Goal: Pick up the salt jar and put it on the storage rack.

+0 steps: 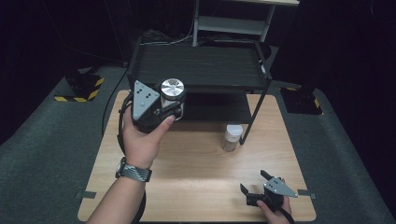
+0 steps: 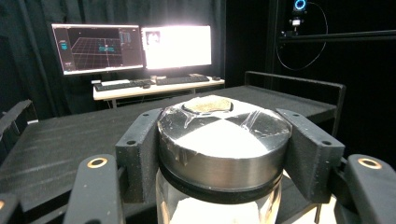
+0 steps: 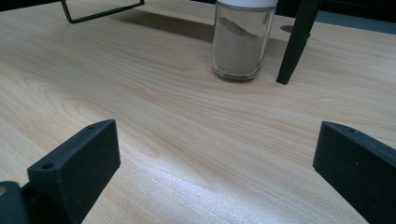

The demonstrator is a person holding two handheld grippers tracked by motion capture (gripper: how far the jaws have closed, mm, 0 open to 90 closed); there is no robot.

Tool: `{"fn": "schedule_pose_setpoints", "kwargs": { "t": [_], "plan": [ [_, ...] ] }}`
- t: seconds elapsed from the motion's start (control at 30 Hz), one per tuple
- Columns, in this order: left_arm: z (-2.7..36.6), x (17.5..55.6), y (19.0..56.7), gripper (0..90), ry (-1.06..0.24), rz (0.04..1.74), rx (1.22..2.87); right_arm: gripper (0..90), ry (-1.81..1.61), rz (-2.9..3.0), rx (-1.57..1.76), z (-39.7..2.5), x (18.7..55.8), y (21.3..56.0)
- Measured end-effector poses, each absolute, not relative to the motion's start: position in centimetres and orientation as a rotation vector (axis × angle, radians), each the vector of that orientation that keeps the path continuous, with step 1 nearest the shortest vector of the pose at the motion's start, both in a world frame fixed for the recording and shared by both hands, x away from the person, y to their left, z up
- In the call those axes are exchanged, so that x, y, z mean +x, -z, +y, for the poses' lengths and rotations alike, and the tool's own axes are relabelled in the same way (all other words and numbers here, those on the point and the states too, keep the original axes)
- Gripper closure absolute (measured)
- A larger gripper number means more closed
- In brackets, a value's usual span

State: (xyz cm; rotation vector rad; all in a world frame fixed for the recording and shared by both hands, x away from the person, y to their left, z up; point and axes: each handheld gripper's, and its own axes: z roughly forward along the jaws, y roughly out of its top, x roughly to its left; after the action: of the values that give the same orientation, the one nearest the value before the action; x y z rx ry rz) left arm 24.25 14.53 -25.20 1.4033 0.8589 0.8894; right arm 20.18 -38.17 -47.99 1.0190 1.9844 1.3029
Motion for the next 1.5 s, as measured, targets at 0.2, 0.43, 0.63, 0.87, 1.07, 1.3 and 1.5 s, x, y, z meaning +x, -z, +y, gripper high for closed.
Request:
{"fn": "schedule_pose_setpoints", "kwargs": {
  "t": [0.2,0.43,0.63,0.87,1.07,1.3,1.5],
  "plan": [
    [14.3,24.7,24.3,35.2,-0.899,0.864,1.391,0.2,-1.305,1.985,1.019,-38.2,20.2,48.0],
    [13.9,25.3,23.2,35.2,-0.908,0.862,1.377,0.2,-1.308,1.984,1.017,-38.3,20.2,48.0],
    [13.7,25.7,22.0,35.2,-0.938,0.856,1.350,0.2,-1.310,1.982,1.016,-38.3,20.2,48.1],
    [13.4,26.4,21.2,35.2,-0.956,0.858,1.320,0.2,-1.312,1.983,1.012,-38.4,20.2,48.1],
    [13.1,27.5,21.0,35.2,-0.964,0.861,1.318,0.2,-1.314,1.984,1.011,-38.4,20.2,48.1],
    [12.6,29.2,21.1,35.2,-0.968,0.896,1.315,0.2,-1.318,1.981,1.010,-38.5,20.2,48.1],
    [12.3,30.4,21.1,35.2,-0.990,0.919,1.310,0.2,-1.323,1.979,0.998,-38.5,20.0,48.2]
  ]
}}
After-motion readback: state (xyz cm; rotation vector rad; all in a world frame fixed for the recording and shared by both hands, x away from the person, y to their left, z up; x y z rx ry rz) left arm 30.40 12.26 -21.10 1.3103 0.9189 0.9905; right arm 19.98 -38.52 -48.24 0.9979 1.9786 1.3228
